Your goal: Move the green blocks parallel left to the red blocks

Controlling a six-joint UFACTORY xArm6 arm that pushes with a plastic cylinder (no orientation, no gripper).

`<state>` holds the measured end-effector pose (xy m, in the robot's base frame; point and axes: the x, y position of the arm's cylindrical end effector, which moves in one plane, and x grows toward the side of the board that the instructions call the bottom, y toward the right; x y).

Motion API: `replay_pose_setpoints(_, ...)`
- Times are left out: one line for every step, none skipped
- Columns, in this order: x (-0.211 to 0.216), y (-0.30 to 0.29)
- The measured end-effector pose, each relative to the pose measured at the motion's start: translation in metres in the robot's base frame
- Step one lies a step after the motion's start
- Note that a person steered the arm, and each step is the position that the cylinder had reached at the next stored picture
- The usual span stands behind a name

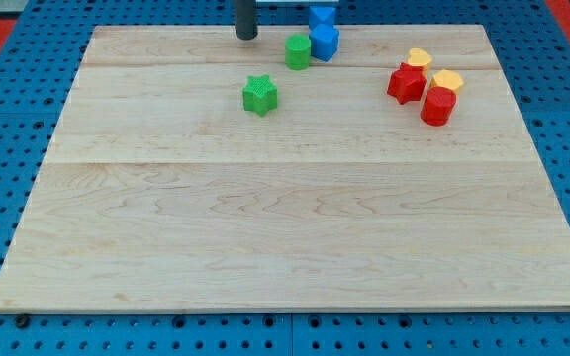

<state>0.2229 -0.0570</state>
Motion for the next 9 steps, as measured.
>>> replay_pose_setpoints(0.032, 0.000)
replay_pose_setpoints(0.043, 0.000)
replay_pose_setpoints(0.057, 0.028)
replay_pose_setpoints(0.080, 0.054)
replay_pose_setpoints(0.099, 0.073)
replay_pose_setpoints(0.105, 0.108)
replay_pose_setpoints(0.111, 0.108)
replay_pose_setpoints(0.106, 0.096)
replay_pose_setpoints(0.080, 0.077)
